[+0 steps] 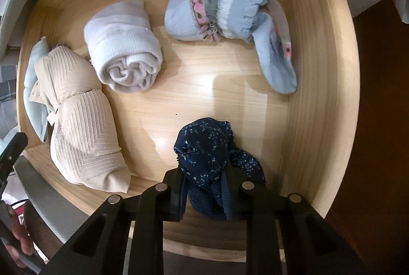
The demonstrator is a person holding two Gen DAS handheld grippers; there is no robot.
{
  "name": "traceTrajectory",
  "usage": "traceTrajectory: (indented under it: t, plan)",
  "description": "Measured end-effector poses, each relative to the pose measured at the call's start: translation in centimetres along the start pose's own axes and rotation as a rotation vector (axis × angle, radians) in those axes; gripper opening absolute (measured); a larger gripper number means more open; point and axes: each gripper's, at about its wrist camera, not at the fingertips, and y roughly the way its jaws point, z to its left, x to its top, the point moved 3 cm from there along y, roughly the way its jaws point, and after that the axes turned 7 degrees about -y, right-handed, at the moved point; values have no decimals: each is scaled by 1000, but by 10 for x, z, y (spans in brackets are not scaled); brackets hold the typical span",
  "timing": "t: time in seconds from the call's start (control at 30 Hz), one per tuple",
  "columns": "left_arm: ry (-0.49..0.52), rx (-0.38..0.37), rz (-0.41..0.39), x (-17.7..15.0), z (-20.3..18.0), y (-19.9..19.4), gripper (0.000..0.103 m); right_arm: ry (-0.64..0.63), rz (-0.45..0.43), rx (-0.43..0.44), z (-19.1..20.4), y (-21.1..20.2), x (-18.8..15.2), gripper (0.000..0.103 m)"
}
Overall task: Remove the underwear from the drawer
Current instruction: 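Lower the left gripper and grasp the beige bra while the right gripper holds the navy underwear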
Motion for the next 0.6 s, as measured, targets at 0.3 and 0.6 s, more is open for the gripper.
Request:
traceTrajectory:
  t: [0.3, 0.6]
  plan:
    - [22, -19, 55, 2, -59, 1, 61, -5, 0, -12, 38, -6, -6, 20]
    - [26, 17, 163, 4, -91, 34, 68, -3, -4, -1, 36, -13, -8, 20]
